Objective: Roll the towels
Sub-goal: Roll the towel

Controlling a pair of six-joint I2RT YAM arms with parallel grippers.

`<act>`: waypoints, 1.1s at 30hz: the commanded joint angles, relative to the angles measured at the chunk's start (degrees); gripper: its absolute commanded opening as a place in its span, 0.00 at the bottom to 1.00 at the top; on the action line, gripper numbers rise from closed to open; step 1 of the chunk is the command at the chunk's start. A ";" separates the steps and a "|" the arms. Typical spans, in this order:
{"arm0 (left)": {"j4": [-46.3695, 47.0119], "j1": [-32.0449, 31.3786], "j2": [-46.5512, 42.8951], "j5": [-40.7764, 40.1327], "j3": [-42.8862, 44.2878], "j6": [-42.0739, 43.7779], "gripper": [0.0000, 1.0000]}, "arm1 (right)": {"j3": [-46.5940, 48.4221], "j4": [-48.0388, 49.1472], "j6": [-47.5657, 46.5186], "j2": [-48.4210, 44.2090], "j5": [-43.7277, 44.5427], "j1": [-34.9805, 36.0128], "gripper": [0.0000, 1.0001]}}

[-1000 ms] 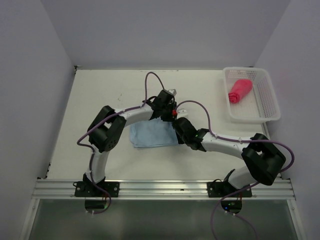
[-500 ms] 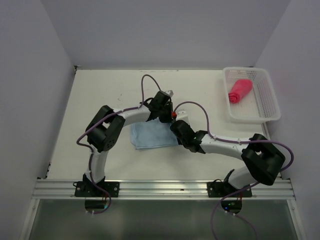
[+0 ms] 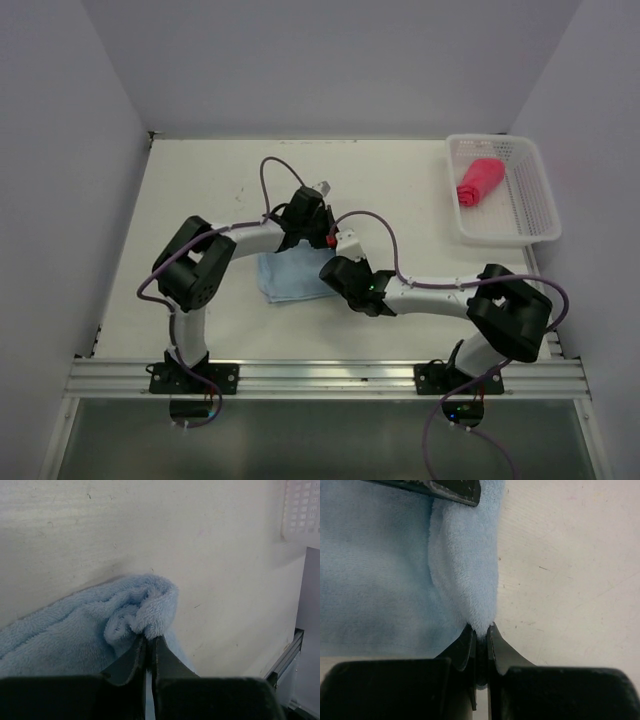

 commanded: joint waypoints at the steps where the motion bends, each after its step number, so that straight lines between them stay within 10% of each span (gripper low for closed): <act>1: 12.24 4.23 -3.39 -5.57 -2.63 -0.55 0.00 | 3.29 -8.71 -0.71 2.19 8.38 2.97 0.00; 16: 29.74 8.01 -1.99 8.49 -9.58 1.03 0.00 | 11.90 -15.13 -1.68 13.52 15.78 8.86 0.02; 33: 19.99 9.07 -1.46 2.78 -9.76 11.75 0.00 | 19.38 -17.42 -5.89 22.32 13.94 11.15 0.06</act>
